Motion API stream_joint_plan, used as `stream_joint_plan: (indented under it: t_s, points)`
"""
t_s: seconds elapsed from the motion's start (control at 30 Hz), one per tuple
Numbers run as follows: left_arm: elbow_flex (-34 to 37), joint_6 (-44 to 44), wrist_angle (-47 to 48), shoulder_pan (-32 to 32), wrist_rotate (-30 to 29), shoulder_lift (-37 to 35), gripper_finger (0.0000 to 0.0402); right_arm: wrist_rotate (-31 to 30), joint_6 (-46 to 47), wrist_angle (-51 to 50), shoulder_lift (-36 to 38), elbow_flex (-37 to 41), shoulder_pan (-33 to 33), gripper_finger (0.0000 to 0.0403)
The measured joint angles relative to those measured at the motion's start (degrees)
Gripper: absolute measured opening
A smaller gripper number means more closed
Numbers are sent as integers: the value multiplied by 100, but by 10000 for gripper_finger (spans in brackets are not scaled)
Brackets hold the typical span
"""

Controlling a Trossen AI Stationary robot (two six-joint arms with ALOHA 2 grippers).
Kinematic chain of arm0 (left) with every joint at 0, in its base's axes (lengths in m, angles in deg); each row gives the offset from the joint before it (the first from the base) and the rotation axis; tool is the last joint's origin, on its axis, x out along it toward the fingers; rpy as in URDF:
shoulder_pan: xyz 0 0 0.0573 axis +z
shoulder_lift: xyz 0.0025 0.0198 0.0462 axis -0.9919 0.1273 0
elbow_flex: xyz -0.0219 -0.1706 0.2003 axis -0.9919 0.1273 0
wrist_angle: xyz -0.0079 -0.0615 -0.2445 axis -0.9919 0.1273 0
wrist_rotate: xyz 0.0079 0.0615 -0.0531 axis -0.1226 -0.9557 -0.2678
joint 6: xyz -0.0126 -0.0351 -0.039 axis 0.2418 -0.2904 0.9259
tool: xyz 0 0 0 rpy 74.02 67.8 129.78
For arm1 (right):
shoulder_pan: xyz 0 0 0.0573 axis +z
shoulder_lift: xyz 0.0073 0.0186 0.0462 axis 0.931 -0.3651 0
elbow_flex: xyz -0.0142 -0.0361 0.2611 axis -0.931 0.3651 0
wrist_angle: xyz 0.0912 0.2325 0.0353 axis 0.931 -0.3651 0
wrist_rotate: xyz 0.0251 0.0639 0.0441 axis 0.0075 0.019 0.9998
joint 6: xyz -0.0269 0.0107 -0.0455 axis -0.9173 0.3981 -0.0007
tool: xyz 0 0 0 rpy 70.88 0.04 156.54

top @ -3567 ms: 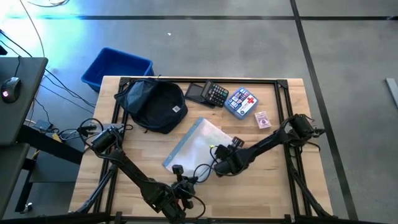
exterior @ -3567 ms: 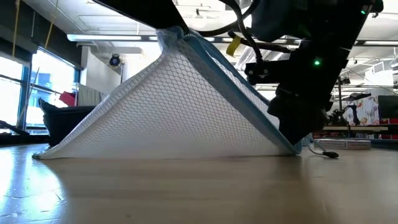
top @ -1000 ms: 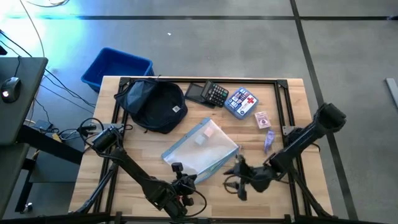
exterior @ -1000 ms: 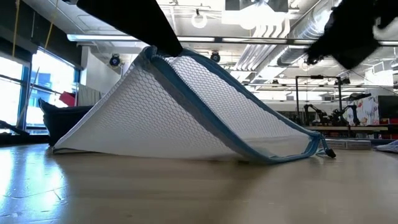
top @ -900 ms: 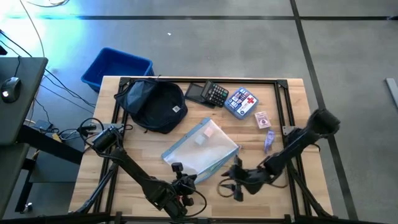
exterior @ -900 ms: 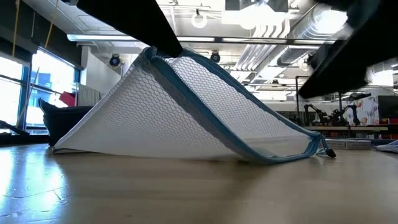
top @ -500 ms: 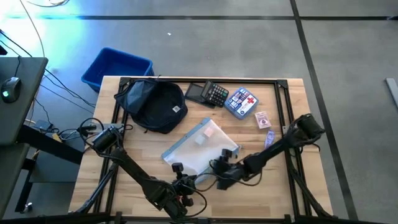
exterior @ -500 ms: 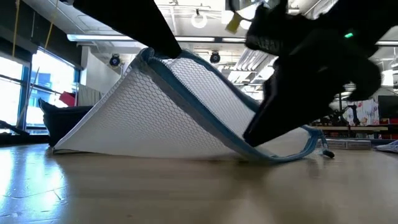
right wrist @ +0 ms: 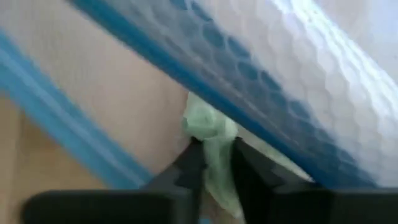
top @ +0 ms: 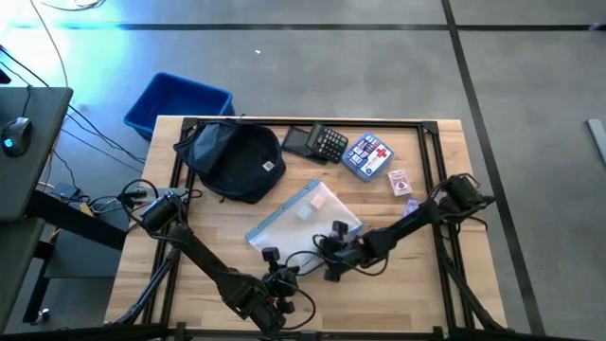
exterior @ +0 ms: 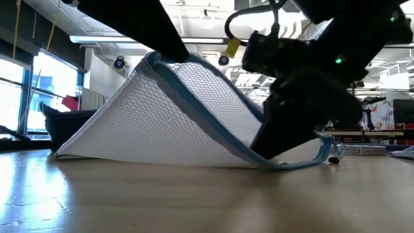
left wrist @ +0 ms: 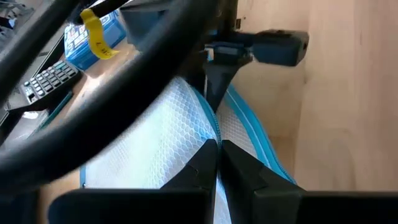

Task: Unpack backpack
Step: Remove the green earphones from the transparent zip bag

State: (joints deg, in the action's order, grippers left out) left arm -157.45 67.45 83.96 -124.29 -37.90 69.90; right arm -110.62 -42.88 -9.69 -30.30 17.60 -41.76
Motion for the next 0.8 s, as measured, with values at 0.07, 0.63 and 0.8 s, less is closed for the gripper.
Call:
stream_joint_plan:
  t_s: [0.07,0.63,0.8]
  points:
    - [0,5,0,0,-7,0,0,438,-47,-145,180,13,75,14]
    - [0,58,12,4,-60,0,0,-1344,4405,-4980,2525,133,1294,5]
    - [0,56,6,13,-51,0,0,-1675,6317,-6783,2534,656,653,7]
